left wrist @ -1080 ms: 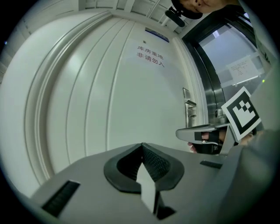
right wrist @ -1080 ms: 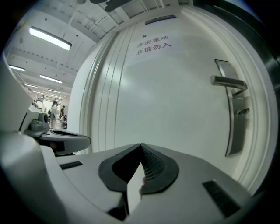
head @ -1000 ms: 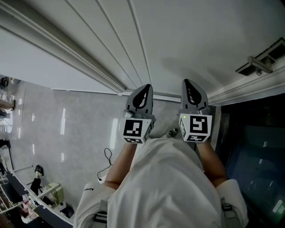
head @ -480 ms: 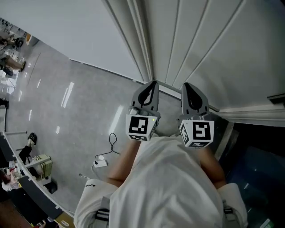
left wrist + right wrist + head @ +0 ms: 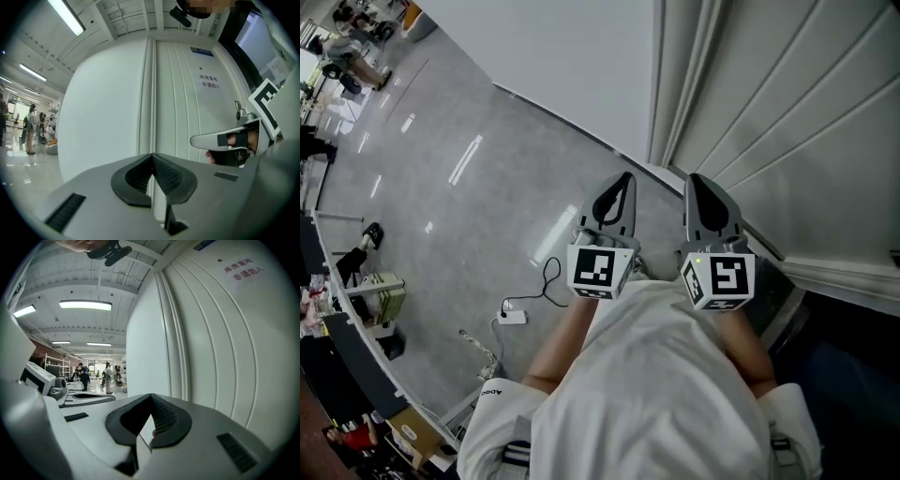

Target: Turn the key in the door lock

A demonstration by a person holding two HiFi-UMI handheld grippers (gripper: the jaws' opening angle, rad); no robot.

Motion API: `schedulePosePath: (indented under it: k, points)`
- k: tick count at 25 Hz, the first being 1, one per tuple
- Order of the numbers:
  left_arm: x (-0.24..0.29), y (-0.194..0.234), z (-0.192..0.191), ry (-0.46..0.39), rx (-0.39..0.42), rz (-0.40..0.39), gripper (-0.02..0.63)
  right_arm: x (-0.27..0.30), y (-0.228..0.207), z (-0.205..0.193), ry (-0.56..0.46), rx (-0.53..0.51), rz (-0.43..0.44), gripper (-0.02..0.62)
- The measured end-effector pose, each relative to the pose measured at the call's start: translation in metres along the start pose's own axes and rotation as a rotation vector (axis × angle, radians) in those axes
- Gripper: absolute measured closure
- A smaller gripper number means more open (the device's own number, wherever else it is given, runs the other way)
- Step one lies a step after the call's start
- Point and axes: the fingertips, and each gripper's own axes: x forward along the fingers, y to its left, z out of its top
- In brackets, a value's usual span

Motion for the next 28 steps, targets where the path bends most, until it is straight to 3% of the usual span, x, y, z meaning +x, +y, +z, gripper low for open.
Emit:
schedulePosePath:
  k: [7, 17, 28]
  points:
    - [-0.023, 0.03, -0.001, -0.017, -0.015, 0.101, 0.597, 0.009, 0.039, -0.008, 0.02, -0.012, 0.107, 0.594]
    - [-0.037, 0.035, 0.0, -0.006, -0.036, 0.212, 0.597, 0.018, 0.05, -0.004, 0.039, -0.016, 0.216, 0.594]
    - [-0.022, 0.019, 0.007, -0.001, -0.017, 0.229, 0.597, 0.019, 0.035, -0.007, 0.056, 0.01, 0.257, 0.594]
